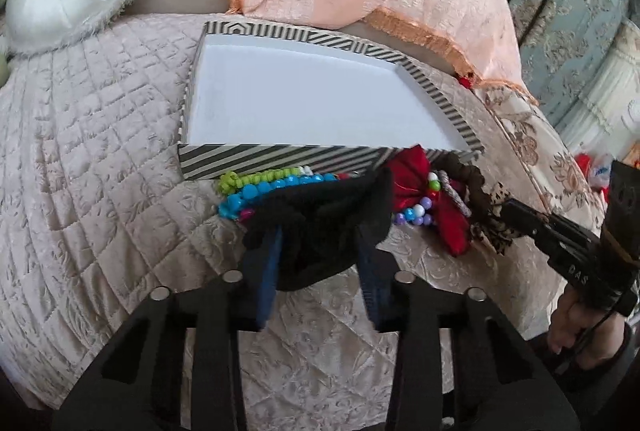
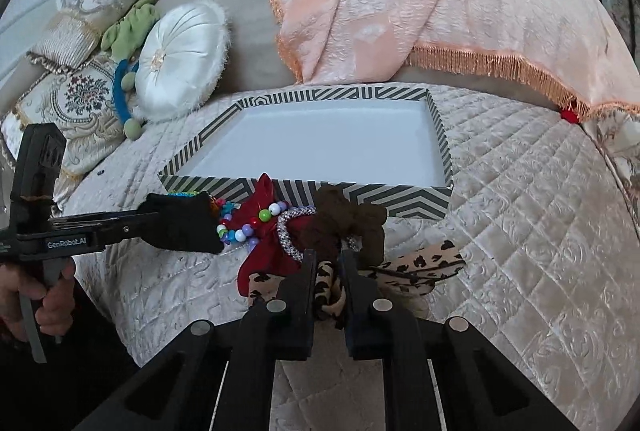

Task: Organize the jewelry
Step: 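Grasp the black velvet pouch with the left tool while the right tool grasps the leopard bow, then place the black pouch in the tray with the left tool while the right tool places the leopard bow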

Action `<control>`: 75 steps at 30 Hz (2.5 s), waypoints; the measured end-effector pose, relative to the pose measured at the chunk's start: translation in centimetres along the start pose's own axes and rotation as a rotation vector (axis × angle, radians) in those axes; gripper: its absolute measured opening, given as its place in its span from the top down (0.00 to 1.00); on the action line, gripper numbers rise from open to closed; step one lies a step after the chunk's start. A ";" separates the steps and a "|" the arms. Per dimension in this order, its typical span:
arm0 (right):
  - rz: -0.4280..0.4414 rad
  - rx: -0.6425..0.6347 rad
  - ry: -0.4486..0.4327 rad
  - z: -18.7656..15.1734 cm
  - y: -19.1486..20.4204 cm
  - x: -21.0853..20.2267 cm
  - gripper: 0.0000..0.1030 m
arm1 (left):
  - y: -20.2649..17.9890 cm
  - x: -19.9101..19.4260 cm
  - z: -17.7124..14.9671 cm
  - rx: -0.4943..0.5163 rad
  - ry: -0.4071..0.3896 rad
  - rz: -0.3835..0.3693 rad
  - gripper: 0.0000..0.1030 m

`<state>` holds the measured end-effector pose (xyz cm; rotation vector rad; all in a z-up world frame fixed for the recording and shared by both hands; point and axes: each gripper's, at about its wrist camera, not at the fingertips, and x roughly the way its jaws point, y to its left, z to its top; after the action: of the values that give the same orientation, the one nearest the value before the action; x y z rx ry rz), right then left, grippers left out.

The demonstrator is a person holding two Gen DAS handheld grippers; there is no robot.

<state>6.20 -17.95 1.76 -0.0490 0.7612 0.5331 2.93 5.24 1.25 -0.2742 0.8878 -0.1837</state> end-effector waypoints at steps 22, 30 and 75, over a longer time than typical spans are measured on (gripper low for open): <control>0.025 0.083 -0.007 -0.8 -0.4 0.1 0.45 | -0.1 0.8 -0.6 -0.031 -0.006 0.039 0.59; -0.039 0.023 0.009 -1.0 0.1 0.6 0.94 | -0.4 0.5 -0.5 0.013 -0.005 0.053 0.74; 0.027 0.231 0.068 1.0 -2.8 5.0 0.63 | -0.6 -0.4 -0.5 -0.007 -0.027 0.038 0.85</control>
<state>11.19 -17.90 -1.23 0.1587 0.8870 0.4680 2.25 4.69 1.47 -0.2656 0.8660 -0.1414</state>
